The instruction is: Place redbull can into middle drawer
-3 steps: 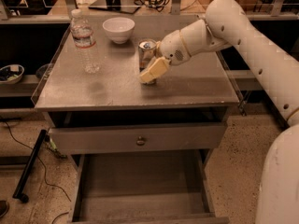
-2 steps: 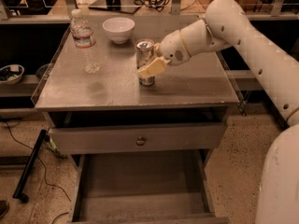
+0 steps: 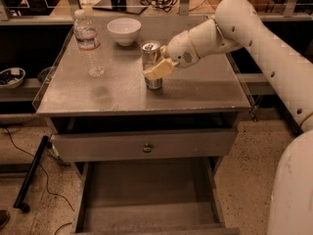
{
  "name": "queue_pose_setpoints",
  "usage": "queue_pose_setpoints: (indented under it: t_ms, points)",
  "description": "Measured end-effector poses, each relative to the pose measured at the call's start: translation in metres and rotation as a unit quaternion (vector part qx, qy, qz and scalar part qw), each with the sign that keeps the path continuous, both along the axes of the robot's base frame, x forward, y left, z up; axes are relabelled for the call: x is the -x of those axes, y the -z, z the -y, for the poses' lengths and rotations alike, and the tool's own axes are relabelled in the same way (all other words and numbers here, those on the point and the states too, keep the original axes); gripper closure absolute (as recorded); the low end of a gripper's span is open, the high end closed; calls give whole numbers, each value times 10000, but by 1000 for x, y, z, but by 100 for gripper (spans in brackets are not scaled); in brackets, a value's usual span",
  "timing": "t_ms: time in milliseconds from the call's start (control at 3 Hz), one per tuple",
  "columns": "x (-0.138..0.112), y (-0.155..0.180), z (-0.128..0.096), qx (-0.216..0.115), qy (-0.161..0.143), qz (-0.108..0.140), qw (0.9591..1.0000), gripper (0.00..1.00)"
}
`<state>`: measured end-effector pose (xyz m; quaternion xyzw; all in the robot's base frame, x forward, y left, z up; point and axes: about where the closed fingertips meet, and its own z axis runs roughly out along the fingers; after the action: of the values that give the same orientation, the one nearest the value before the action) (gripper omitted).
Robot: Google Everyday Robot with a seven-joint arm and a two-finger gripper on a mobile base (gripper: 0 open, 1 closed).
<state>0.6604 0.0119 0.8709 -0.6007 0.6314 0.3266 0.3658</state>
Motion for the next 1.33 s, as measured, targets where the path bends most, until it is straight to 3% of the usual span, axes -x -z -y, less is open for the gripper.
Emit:
queue_pose_setpoints:
  t_ms: [667,1333]
  points:
    - [1,-29,9,100,121,89,9998,100]
    - [24,-78,40,148,369,310,9987,100]
